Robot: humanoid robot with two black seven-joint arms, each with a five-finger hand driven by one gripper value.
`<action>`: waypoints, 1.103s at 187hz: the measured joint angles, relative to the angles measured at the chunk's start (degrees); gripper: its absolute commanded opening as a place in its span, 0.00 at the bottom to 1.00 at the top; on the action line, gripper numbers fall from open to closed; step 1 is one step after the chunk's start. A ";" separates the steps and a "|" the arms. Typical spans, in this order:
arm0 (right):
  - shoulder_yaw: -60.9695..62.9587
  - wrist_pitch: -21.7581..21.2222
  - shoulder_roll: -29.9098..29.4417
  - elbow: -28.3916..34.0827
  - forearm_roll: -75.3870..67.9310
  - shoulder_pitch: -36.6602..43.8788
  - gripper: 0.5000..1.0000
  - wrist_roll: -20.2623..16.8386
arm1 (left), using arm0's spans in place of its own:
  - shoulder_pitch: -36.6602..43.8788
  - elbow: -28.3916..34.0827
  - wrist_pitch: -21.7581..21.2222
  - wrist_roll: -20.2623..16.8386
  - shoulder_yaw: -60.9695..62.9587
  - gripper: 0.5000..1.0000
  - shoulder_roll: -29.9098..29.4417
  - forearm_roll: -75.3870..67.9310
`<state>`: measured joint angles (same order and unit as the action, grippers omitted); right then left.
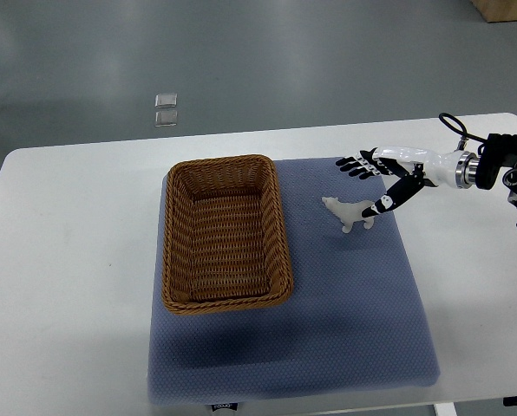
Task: Place white bear in brown basket with right hand
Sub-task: 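Move the right hand over the white bear figurine, then lower the right hand and close fingers around the white bear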
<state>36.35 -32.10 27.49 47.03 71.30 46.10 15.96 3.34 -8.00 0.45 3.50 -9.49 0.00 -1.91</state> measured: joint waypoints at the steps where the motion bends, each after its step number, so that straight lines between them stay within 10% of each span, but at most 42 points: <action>1: -0.02 0.03 0.00 0.00 0.13 0.02 0.86 0.00 | 0.00 0.00 0.00 0.00 0.00 1.00 0.00 0.00; 118: -8.98 7.15 -1.85 -0.08 7.92 3.10 0.79 0.88 | 0.00 0.00 0.00 0.02 0.00 1.00 0.00 -0.03; 206: -10.44 7.41 -1.92 -0.10 8.92 3.06 0.14 0.82 | 0.00 0.00 0.00 0.02 0.00 1.00 0.00 -0.03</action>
<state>25.91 -24.69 25.57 46.93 80.22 49.16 16.79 3.34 -8.00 0.45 3.52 -9.49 0.00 -1.95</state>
